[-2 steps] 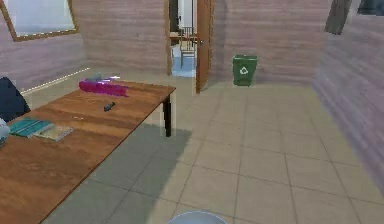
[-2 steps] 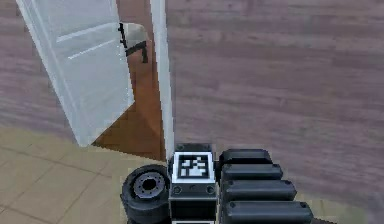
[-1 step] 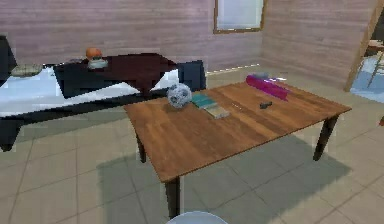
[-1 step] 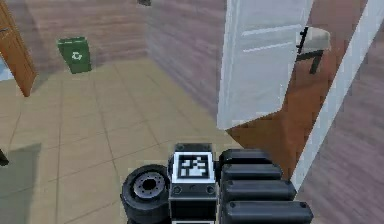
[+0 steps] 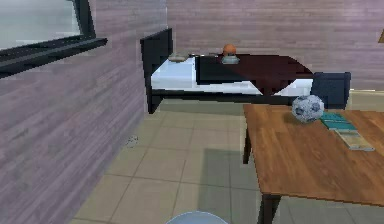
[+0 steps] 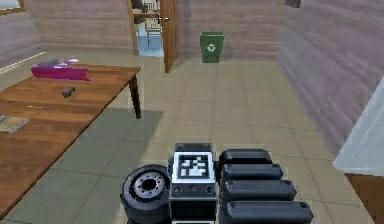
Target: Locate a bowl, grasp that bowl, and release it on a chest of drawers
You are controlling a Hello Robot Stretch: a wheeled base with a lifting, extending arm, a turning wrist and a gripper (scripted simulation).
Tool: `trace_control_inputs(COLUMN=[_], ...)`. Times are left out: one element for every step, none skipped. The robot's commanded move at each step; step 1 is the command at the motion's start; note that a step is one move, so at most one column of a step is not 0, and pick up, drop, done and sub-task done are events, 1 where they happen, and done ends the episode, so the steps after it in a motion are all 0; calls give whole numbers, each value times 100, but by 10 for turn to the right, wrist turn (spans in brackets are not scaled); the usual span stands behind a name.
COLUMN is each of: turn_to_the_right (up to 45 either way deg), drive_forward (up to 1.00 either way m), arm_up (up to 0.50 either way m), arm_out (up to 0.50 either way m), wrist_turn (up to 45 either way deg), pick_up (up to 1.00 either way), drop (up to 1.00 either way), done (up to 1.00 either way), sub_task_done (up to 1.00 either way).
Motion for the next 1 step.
trace_control_inputs(turn_to_the_right=[0], drive_forward=[30], arm_up=[0], arm_out=[0], wrist_turn=[0], pick_up=[0], drop=[0], done=[0], sub_task_done=[0])
